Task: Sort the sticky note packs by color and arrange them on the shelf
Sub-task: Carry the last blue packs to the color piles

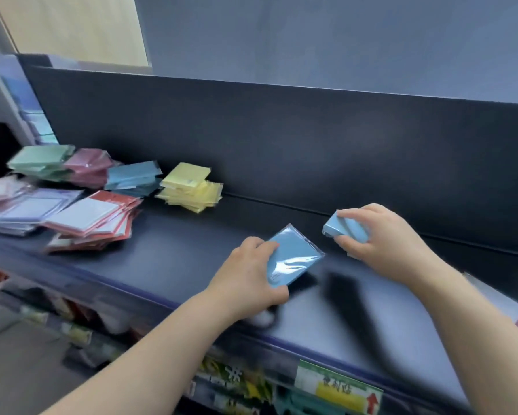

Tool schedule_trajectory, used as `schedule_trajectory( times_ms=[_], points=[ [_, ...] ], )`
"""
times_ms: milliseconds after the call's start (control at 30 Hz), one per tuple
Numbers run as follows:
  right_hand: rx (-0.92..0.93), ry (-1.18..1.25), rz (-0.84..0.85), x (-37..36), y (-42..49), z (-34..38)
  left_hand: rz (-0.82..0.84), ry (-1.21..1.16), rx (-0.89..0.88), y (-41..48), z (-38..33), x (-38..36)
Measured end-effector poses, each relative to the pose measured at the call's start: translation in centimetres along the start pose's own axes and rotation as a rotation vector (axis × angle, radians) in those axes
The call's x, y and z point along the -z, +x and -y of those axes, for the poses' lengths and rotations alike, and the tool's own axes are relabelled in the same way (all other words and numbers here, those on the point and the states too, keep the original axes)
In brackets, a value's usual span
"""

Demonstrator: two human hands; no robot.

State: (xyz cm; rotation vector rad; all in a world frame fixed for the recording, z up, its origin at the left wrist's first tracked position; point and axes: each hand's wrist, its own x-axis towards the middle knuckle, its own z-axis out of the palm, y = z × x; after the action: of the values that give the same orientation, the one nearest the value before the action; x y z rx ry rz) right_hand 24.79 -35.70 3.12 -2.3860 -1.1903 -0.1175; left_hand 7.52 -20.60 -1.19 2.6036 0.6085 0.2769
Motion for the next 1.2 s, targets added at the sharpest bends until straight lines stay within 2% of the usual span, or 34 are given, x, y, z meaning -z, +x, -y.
schedule_trajectory(
  times_ms=[267, 533, 700, 900, 1200],
  points=[
    [0.159, 0.048, -0.001, -4.4, 1.0, 12.3, -0.163, -0.046, 0.003, -5.3, 8.2, 6.2],
    [0.226, 0.121, 0.044, -11.0, 2.6, 26.7, -0.321, -0.043, 0.072, -12.9, 20.3, 14.9],
    [0.240, 0.146, 0.057, -13.7, 4.3, 33.1, -0.378, -0.034, 0.132, -14.8, 26.2, 19.2],
    [0.264, 0.114, 0.076, -15.5, 7.9, 36.9, -0.390, -0.036, 0.178, -14.1, 30.6, 21.7],
    [0.289, 0.069, 0.075, -18.6, 17.4, 37.4, -0.388, -0.001, 0.220, -9.1, 34.6, 23.8]
  ],
)
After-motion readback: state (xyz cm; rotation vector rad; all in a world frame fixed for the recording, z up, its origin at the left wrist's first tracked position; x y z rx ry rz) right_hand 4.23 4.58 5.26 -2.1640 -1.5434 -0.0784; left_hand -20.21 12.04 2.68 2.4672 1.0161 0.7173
